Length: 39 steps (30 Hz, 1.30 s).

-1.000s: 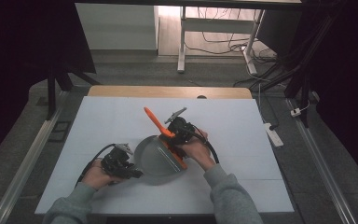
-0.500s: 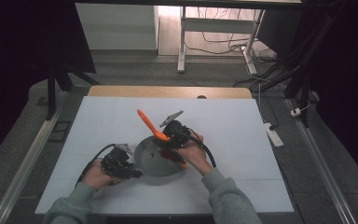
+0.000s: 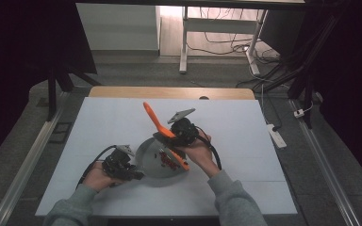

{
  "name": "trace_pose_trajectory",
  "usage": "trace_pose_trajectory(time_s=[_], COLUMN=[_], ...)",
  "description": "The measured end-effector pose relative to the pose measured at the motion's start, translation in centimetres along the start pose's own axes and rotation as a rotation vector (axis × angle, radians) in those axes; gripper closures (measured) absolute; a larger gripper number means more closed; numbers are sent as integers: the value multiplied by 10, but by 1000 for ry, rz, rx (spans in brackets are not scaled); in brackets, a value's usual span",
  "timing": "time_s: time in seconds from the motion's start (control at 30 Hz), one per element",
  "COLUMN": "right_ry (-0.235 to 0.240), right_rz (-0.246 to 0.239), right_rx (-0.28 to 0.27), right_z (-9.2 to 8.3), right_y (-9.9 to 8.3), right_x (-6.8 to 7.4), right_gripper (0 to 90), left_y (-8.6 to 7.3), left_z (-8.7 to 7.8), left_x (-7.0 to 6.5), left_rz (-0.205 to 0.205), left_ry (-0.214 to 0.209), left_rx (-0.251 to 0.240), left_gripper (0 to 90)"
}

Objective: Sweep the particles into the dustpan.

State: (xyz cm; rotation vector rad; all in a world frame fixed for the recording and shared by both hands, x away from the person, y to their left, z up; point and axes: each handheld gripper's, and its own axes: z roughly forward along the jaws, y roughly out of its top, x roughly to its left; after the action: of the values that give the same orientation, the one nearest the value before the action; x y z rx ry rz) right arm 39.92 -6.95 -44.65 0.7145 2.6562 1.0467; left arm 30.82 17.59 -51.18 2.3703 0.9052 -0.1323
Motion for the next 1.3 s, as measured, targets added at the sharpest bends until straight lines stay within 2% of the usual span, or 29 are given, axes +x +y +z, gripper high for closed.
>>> trace_pose_trajectory(time_s=[0.1,0.27,0.37,0.53,0.7,0.9,1.07,1.23,1.3], right_ry=[-33,-97,-121,-141,-140,-135,-131,-86,-79], right_rz=[6,68,89,92,83,37,-1,11,1], right_rx=[1,28,59,115,143,187,198,183,177], right_z=[-6,-11,-6,10,25,39,42,41,40], right_y=[-3,-14,-19,-21,-16,-4,-2,-2,-2], right_x=[-8,-29,-37,-45,-43,-28,-18,-10,-5], right_gripper=[704,704,703,704,704,704,704,704,704], left_y=[0,0,0,0,-1,-1,-1,-1,-1], left_z=[0,0,1,1,1,0,1,1,1], left_x=[0,0,0,1,1,1,1,1,1], left_rz=[0,-1,-1,-2,-4,-3,-2,-4,-5], left_ry=[-1,-3,-3,-4,-4,-3,-3,-3,-3], left_rx=[1,2,2,3,2,1,3,4,5], left_gripper=[615,615,615,615,615,615,615,615,615])
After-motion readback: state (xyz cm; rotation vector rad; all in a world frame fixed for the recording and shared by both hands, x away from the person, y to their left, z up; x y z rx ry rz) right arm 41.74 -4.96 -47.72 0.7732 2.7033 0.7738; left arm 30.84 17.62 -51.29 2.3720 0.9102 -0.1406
